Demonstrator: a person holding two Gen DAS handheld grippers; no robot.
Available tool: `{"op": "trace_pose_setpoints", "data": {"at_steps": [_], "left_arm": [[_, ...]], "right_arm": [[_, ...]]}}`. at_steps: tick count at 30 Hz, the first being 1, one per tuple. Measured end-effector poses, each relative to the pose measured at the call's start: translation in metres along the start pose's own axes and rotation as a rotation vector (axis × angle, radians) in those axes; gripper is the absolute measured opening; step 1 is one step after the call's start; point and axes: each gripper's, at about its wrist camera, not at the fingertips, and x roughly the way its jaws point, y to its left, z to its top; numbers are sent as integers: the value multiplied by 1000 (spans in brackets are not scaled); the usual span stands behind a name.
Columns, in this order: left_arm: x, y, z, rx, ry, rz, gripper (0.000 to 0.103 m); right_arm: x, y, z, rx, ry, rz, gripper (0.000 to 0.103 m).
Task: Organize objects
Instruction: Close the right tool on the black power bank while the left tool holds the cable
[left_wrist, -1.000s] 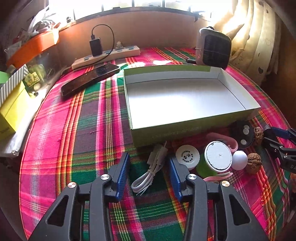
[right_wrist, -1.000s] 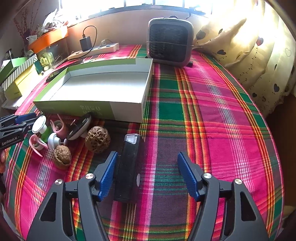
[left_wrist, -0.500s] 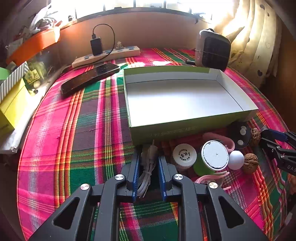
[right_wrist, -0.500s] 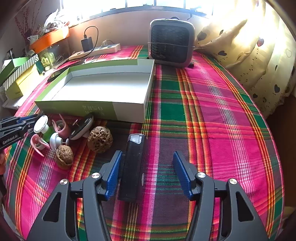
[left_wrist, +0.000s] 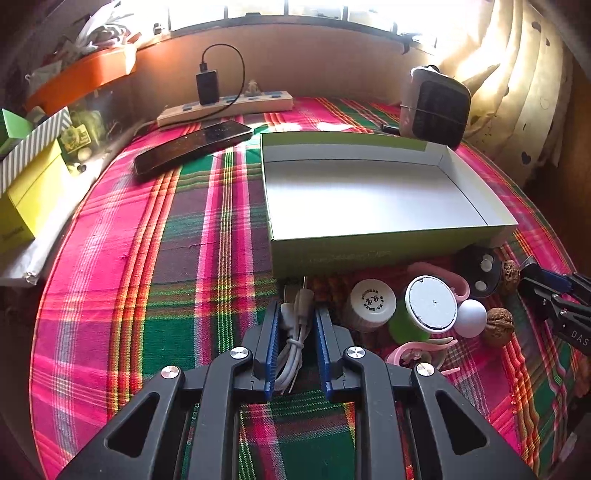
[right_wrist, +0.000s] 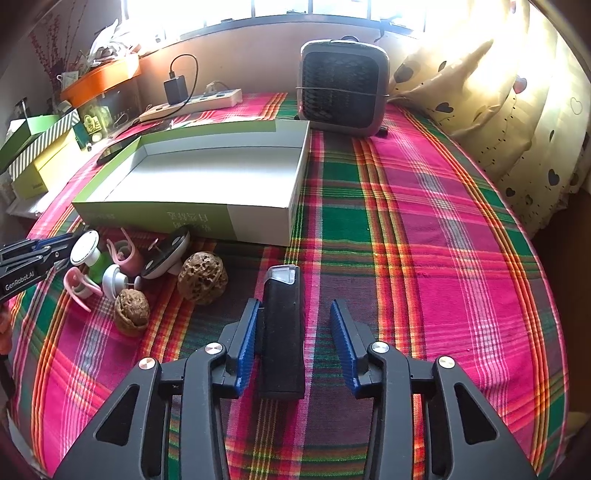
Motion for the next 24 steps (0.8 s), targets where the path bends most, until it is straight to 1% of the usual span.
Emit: {"op": "trace_pose_setpoints", "data": {"at_steps": [3,8,24], "left_arm": [[0,0,0,-4,-1,1,16],[0,1,0,-8,-1,2,16],[-2,4,-1,-30,5,-4,16]], "right_arm": [[0,-1,-1,3,-2,1,28],[-1,-1,-1,-1,-4,9,25],[-3,-3,-1,12,0,15,24]]}}
